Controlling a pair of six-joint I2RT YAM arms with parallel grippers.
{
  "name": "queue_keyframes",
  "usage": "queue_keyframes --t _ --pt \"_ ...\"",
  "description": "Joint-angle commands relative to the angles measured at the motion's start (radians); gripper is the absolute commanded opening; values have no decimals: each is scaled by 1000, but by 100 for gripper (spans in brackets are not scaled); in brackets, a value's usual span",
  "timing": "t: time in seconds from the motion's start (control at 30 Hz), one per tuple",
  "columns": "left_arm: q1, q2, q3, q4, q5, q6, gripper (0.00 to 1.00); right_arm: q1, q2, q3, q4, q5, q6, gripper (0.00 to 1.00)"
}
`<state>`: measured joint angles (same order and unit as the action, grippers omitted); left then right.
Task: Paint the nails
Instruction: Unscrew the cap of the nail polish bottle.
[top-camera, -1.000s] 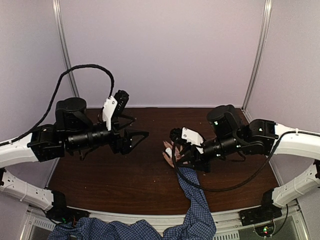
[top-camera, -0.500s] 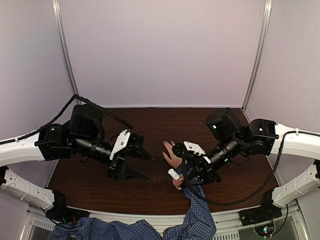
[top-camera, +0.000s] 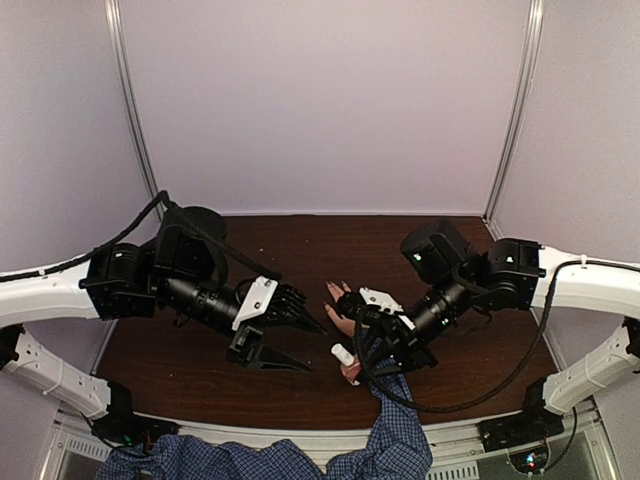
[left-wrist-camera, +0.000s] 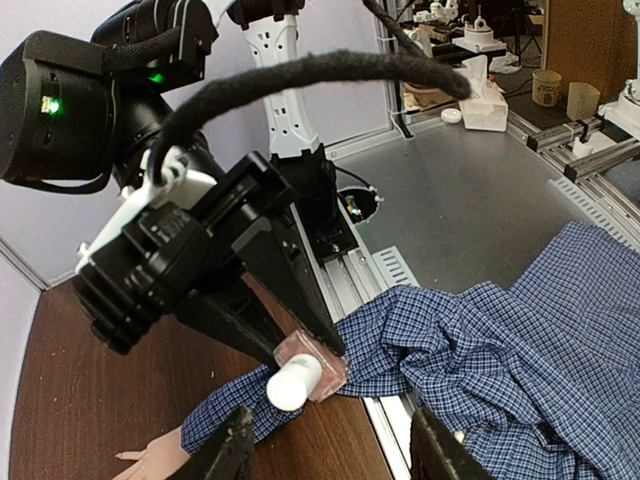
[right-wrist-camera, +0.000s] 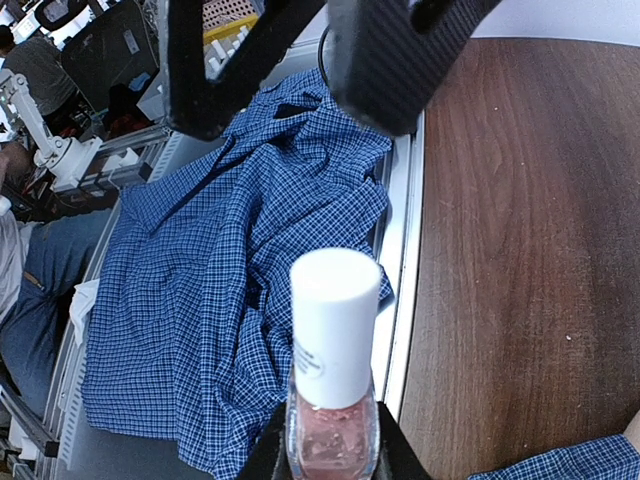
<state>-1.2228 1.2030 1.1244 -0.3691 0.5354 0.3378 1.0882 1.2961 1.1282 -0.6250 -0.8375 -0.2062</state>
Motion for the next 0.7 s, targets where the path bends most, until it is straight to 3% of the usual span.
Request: queue_keyframes --t 0.0,0.67 --pt "-18 25 45 17 0 35 53 -2 8 38 17 -31 1 0" --pt "-50 95 80 5 -10 82 48 2 22 44 23 -57 9 0"
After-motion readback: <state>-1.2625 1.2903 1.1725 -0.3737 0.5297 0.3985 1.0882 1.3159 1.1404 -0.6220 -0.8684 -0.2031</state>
